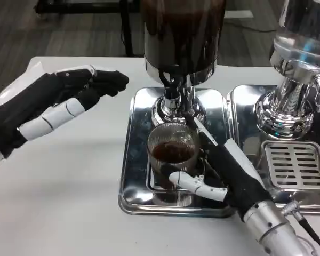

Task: Grasp the cup under the faucet to collect the drink, then remove the cup.

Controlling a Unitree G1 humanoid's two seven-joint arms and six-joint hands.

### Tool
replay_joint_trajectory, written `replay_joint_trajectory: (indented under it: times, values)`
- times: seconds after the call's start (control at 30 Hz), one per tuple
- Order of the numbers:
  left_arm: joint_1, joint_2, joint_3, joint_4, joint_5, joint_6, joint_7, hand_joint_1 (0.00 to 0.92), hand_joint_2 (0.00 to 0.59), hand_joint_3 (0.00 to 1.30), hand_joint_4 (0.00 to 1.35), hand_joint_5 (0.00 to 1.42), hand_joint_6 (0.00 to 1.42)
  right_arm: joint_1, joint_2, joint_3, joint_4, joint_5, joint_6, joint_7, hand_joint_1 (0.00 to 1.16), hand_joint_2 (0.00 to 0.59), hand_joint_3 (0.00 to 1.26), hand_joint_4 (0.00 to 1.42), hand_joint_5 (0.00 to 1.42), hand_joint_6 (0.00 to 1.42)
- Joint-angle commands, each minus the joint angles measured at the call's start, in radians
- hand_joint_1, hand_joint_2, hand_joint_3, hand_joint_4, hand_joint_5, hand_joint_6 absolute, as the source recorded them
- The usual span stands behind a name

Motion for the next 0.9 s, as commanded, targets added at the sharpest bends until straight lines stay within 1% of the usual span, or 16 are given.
replay_joint_trajectory:
  times: [0.03,0.27,0.33,0.47,0.53,0.63,0.73,0.9]
  values:
    - [0.011,0.016,0.004,-0.001,0.005,0.013,-0.009,0.000,0.153,0.35,0.31,0.30,0.28,-0.002,0.005,0.010,0.016,-0.016,-0.010,-0.017,0.61,0.163,0.00,0.00,0.00,0.19]
    - [0.009,0.018,0.003,0.008,0.006,0.018,-0.014,0.000,0.156,0.35,0.31,0.30,0.27,0.003,0.009,0.008,0.018,-0.044,-0.013,-0.065,0.64,0.160,0.00,0.00,0.00,0.21]
    - [0.007,0.019,0.003,0.011,0.006,0.018,-0.016,0.000,0.156,0.35,0.31,0.30,0.27,0.006,0.012,0.007,0.017,-0.057,-0.012,-0.088,0.67,0.164,0.00,0.00,0.07,0.27]
    - [0.004,0.022,0.001,0.023,0.007,0.017,-0.023,0.000,0.157,0.35,0.32,0.30,0.27,0.009,0.020,0.009,0.018,-0.084,-0.009,-0.139,0.68,0.159,0.00,0.01,0.18,0.38]
    - [0.003,0.022,0.001,0.026,0.006,0.016,-0.026,0.000,0.156,0.35,0.32,0.30,0.27,0.012,0.026,0.011,0.019,-0.095,-0.011,-0.162,0.68,0.161,0.02,0.07,0.24,0.42]
    - [0.002,0.020,0.000,0.029,0.006,0.015,-0.029,0.000,0.152,0.36,0.32,0.30,0.27,0.016,0.031,0.016,0.019,-0.106,-0.011,-0.184,0.69,0.161,0.10,0.17,0.31,0.47]
    - [0.003,0.020,-0.002,0.030,0.006,0.017,-0.031,0.000,0.149,0.36,0.32,0.30,0.27,0.021,0.033,0.019,0.021,-0.106,-0.016,-0.190,0.69,0.161,0.19,0.26,0.37,0.52]
    - [0.002,0.018,-0.003,0.032,0.006,0.020,-0.034,0.000,0.148,0.36,0.32,0.30,0.27,0.025,0.033,0.022,0.018,-0.108,-0.021,-0.201,0.68,0.169,0.27,0.35,0.48,0.64]
